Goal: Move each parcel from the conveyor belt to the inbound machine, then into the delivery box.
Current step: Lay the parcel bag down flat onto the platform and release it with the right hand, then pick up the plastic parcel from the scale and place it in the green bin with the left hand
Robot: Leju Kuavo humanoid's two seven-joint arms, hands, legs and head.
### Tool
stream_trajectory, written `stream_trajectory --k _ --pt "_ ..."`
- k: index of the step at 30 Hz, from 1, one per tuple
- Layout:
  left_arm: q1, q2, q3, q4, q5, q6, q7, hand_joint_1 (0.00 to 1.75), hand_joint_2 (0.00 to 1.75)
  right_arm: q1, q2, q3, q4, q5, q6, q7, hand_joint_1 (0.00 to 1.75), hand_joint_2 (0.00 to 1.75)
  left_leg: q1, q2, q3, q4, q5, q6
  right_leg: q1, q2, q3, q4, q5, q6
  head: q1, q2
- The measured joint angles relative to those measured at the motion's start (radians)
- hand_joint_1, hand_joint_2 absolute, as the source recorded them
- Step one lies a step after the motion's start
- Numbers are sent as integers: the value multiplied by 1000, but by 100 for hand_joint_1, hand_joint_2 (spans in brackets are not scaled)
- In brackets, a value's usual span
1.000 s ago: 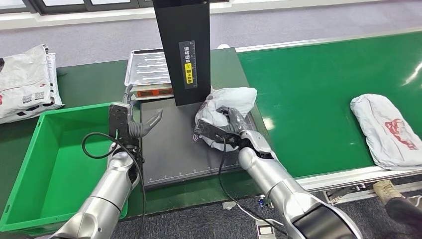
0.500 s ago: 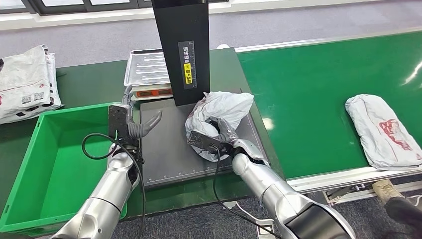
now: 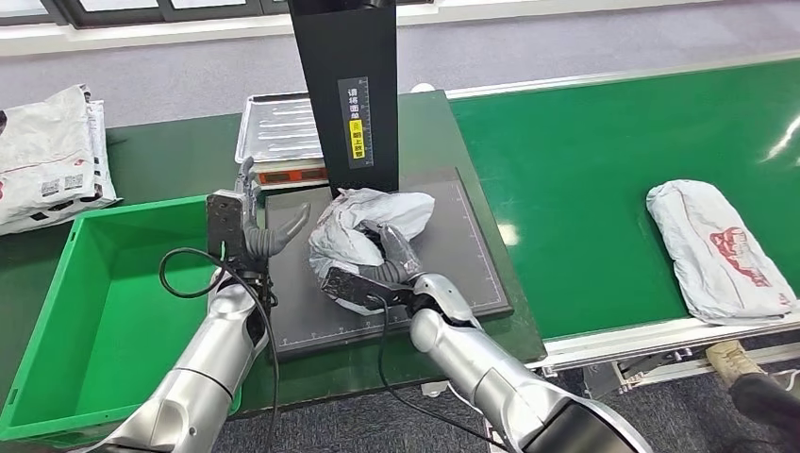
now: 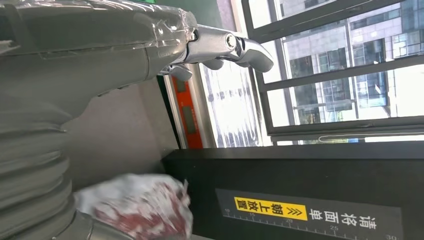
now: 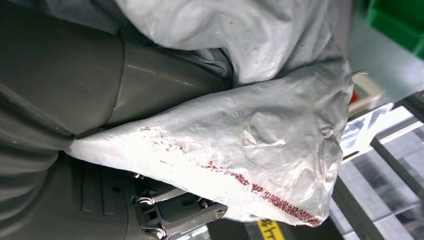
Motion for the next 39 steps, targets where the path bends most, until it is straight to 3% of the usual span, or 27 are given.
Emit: stream_trajectory --k 3,7,11,14,19,26,39 --pt "-1 -1 -2 4 1 0 0 0 175 1 3 14 -8 -18 -3 13 175 175 0 0 0 0 0 0 0 0 0 0 0 0 0 0" --pt "-3 -2 -5 6 9 0 0 0 175 5 5 18 -23 -68 13 12 0 175 0 0 0 0 0 0 0 0 0 0 0 0 0 0" --pt "-2 -2 -5 5 15 11 -1 0 175 6 4 18 -29 -58 -27 63 0 175 0 0 0 0 0 0 0 0 0 0 0 0 0 0" --pt "3 5 -5 -2 17 24 3 0 175 9 -12 17 -43 -4 -100 174 0 175 0 0 0 0 0 0 0 0 0 0 0 0 0 0" --pt "20 23 -5 -25 13 32 17 0 175 40 -81 -19 -108 41 -88 352 0 175 0 -1 0 0 0 0 0 -1 1 -1 0 0 0 0" --pt "29 38 -5 -43 8 37 21 0 175 146 -171 -180 -280 9 -113 328 0 175 0 -1 0 0 -1 1 -1 -1 1 -1 0 0 0 0" --pt "31 39 -5 -47 8 38 21 0 175 192 -200 -252 -378 16 -108 326 0 175 0 -1 0 0 -1 0 0 0 1 -1 0 0 0 0"
